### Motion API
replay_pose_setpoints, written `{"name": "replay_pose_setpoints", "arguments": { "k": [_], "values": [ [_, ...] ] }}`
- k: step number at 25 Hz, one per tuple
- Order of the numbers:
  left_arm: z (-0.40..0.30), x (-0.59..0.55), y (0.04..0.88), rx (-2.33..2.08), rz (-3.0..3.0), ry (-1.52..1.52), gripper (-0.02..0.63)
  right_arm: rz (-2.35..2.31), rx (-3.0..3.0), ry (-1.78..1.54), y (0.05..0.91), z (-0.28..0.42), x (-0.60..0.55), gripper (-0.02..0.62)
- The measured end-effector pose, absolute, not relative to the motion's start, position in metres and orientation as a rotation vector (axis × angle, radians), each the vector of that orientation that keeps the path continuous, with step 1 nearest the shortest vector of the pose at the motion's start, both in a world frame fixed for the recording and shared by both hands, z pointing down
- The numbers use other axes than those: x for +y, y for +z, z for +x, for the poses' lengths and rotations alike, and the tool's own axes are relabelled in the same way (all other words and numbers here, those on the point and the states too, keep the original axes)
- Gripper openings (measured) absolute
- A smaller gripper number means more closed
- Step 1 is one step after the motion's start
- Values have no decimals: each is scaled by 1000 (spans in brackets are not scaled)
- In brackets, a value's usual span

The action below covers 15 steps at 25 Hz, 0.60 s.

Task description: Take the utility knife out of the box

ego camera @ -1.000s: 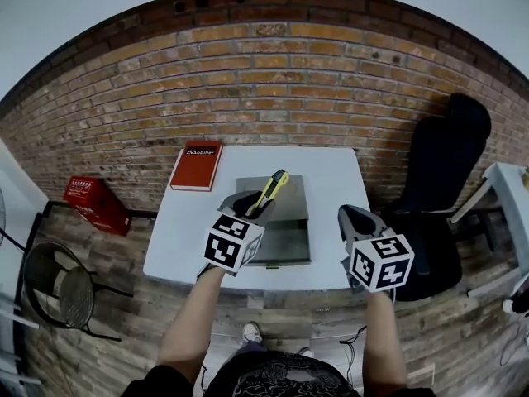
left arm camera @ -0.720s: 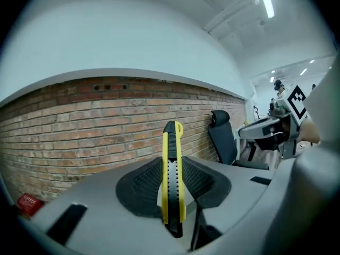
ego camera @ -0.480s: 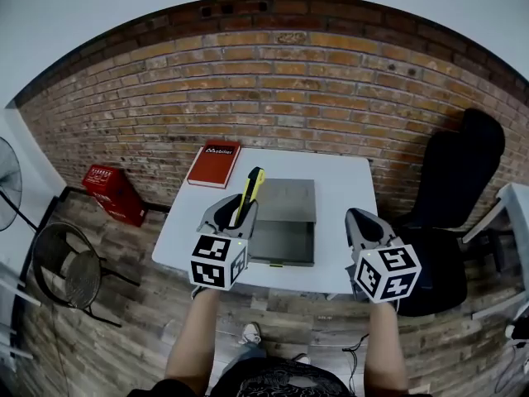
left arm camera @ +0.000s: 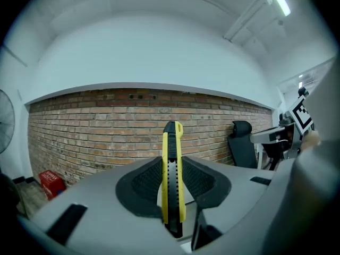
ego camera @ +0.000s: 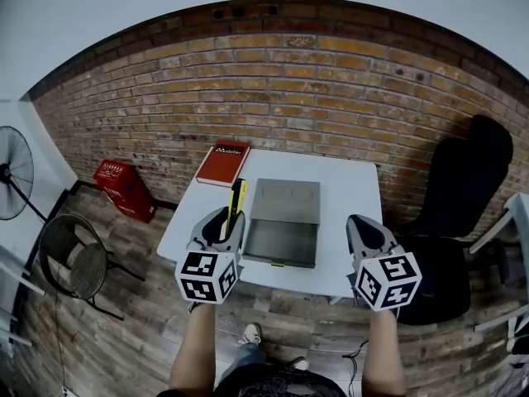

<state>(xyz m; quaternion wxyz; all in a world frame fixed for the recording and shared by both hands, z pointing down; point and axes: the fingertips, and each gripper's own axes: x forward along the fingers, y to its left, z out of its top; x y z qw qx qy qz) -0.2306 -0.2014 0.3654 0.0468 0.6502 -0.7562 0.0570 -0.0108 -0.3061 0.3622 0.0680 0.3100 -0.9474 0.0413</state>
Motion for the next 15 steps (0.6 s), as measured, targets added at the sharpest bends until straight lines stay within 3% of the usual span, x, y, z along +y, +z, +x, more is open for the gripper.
{"name": "replay_pose_setpoints", "arguments": {
  "k": [15],
  "values": [
    [-224,-206,365,-2303,1986,143,127,983,-2857,111,357,1,-310,20]
  ]
}}
